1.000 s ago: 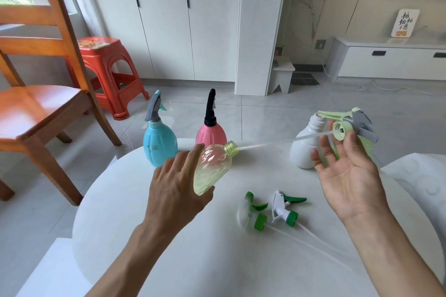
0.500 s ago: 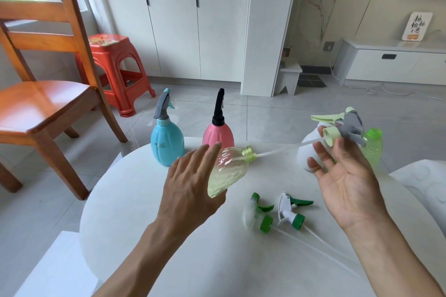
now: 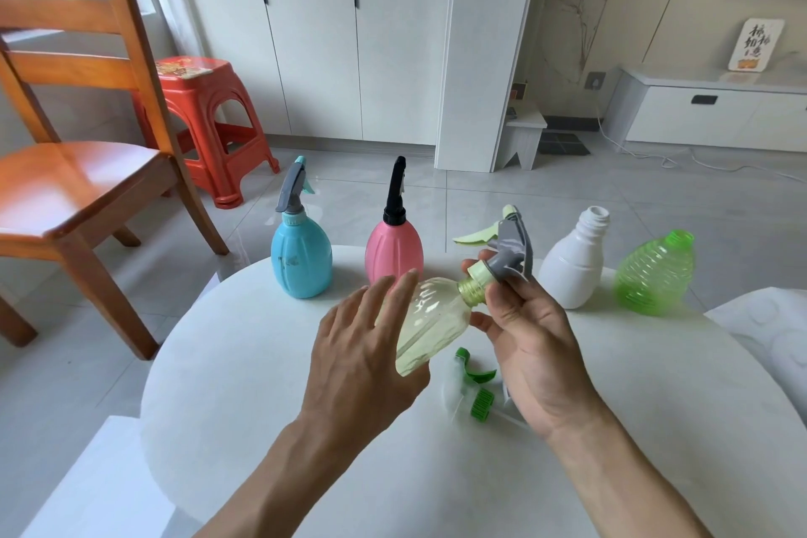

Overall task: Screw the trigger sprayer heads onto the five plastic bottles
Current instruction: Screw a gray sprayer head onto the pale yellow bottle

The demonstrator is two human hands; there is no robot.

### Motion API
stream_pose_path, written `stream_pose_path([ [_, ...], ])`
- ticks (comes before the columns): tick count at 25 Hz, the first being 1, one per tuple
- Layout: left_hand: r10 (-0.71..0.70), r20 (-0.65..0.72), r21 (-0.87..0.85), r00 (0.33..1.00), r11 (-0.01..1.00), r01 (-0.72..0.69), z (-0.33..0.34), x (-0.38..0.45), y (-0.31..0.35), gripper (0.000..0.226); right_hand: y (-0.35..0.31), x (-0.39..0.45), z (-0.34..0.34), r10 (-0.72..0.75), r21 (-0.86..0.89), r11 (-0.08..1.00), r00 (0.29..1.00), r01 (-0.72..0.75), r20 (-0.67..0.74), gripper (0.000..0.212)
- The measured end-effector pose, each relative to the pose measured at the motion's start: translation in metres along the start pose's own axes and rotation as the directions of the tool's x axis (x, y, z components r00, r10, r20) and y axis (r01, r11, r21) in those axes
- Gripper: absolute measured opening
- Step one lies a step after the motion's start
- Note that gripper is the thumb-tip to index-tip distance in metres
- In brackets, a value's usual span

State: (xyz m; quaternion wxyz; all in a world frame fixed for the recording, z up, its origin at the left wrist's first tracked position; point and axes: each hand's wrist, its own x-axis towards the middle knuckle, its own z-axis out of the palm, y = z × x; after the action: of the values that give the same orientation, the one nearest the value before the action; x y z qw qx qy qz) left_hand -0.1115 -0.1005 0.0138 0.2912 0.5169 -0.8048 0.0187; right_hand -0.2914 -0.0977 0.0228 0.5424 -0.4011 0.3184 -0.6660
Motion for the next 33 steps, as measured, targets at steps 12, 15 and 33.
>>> stream_pose_path([
  [12, -0.051, 0.105, -0.369, 0.993, 0.926, 0.087, -0.014, 0.000, 0.008, 0.091, -0.031, 0.010, -0.019, -0.102, -0.118, 0.987, 0.994, 0.106, 0.035, 0.033],
  [15, -0.045, 0.114, -0.360, 0.992, 0.929, 0.084, -0.014, -0.001, 0.009, 0.092, -0.021, 0.004, -0.012, -0.075, -0.171, 0.981, 0.990, 0.095, 0.121, 0.032],
  [33, -0.062, 0.174, -0.435, 0.983, 0.890, 0.133, -0.008, -0.003, 0.008, 0.088, -0.019, 0.007, -0.006, 0.018, -0.168, 0.986, 0.988, 0.008, 0.151, 0.035],
])
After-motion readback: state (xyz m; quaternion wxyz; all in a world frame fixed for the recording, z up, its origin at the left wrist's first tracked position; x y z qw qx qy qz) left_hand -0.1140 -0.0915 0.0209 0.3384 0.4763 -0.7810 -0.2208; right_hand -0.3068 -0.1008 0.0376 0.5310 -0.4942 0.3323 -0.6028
